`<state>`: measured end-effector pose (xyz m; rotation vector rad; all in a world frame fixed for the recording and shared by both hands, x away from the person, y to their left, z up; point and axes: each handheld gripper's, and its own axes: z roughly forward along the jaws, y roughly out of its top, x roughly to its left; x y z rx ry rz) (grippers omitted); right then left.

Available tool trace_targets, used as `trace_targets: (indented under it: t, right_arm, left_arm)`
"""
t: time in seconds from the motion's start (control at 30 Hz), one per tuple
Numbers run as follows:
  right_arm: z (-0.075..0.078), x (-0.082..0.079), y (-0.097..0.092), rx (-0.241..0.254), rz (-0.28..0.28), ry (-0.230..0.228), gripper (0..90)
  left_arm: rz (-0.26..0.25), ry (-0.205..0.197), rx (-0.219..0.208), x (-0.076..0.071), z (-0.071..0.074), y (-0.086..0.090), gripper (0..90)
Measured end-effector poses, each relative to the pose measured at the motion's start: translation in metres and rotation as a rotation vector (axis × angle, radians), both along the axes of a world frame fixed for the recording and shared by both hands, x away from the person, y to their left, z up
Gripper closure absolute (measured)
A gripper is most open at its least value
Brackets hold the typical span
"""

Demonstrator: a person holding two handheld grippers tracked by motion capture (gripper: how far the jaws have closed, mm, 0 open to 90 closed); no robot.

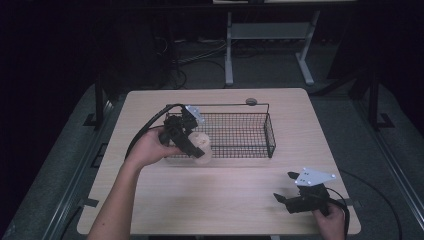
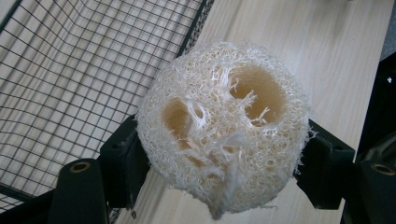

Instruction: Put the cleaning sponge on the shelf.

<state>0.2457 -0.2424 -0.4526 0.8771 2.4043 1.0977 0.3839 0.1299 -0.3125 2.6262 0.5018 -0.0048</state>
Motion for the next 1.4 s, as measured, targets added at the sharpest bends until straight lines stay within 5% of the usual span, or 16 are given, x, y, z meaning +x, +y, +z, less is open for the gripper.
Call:
trace_targets:
  t: [0.47,1.13,1.4]
  right_arm:
    - [0.001,0.001,-0.001,0.011,-0.006,-0.008,13.5]
    - [0.001,0.001,0.0,0.008,-0.008,-0.004,13.5]
    - [0.001,0.001,0.001,0.012,-0.009,-0.003,13.5]
  left_arm:
    - [0.007,-0.022,0.001,0.019,0.015,-0.007,27.2]
    - [0.03,-0.026,0.011,0.044,0.018,-0.012,27.3]
    - [0.039,-0.016,-0.024,0.056,0.016,-0.013,27.2]
